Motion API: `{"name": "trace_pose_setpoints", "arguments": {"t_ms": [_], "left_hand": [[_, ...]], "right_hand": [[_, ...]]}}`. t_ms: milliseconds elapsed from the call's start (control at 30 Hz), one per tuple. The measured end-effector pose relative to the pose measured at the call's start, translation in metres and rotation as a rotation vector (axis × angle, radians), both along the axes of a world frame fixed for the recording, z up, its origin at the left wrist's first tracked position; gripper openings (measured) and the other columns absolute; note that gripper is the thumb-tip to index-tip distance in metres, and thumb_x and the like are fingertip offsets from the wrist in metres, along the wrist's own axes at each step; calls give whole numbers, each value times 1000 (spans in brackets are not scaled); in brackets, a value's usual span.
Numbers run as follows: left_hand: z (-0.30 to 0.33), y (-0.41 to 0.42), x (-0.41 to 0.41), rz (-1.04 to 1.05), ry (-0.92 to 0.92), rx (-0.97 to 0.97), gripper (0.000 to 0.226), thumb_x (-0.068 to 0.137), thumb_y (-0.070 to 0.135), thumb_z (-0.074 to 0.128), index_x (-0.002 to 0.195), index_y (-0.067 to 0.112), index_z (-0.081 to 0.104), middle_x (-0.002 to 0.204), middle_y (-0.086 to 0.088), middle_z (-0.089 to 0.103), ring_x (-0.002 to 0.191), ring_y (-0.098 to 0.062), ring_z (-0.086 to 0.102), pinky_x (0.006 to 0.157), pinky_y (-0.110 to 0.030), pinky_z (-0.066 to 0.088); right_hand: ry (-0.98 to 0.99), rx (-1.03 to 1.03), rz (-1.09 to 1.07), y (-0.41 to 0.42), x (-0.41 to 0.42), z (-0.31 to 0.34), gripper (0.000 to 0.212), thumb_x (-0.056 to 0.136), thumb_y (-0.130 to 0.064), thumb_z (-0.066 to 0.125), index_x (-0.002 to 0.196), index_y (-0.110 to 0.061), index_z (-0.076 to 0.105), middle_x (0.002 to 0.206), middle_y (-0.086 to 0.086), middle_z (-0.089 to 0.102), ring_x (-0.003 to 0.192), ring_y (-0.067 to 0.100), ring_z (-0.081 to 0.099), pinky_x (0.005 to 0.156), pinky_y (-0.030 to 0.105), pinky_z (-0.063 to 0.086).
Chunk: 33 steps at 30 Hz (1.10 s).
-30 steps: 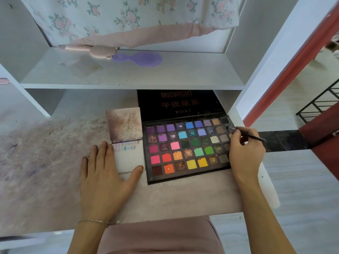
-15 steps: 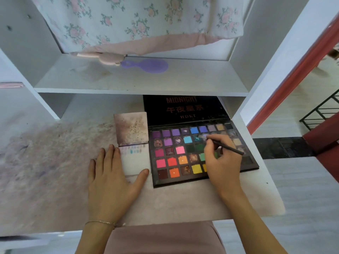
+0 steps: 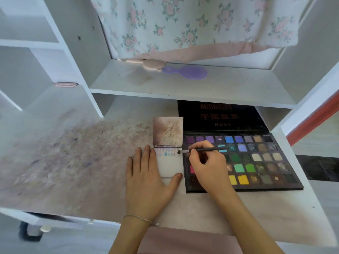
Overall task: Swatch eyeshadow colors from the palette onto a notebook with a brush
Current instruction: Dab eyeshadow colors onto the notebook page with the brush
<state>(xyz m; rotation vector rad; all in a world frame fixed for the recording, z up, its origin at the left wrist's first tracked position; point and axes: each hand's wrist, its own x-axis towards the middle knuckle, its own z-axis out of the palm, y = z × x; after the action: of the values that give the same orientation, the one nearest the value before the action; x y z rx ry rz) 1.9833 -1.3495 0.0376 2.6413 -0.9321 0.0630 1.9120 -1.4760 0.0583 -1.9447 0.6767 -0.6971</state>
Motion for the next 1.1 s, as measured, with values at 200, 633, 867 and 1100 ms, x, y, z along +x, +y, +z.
{"name": "trace_pose_setpoints", "arguments": {"t_ms": [200, 633, 867, 1100], "left_hand": [[0, 0, 1, 1, -6, -2, 101, 67, 75, 10, 144, 10, 18, 153, -6, 16, 142, -21, 6, 111, -33, -11], [-1, 0, 0, 8, -7, 8, 102, 66, 76, 7, 145, 12, 12, 155, -3, 9, 142, -18, 0, 110, -31, -16], [-2, -1, 1, 9, -8, 9, 103, 65, 76, 6, 145, 12, 12, 155, -3, 9, 142, -18, -1, 109, -30, -17], [-2, -2, 2, 12, -13, 21, 103, 65, 76, 6, 145, 12, 11, 154, -3, 10, 142, -18, -1, 110, -31, -16]], "right_hand": [[44, 9, 16, -2, 2, -4, 20, 86, -18, 53, 75, -35, 50, 70, -5, 63, 68, 3, 57, 58, 19, 47], [88, -64, 42, -2, 2, -3, 27, 86, -15, 54, 74, -37, 46, 63, -11, 54, 69, -5, 53, 57, 9, 42], [81, -69, 40, -1, 2, -2, 27, 86, -15, 54, 74, -37, 46, 64, -11, 55, 72, -3, 53, 57, 8, 41], [100, -80, 30, -2, 4, -4, 24, 87, -18, 53, 76, -38, 45, 66, -13, 53, 65, 2, 53, 55, 12, 39]]}}
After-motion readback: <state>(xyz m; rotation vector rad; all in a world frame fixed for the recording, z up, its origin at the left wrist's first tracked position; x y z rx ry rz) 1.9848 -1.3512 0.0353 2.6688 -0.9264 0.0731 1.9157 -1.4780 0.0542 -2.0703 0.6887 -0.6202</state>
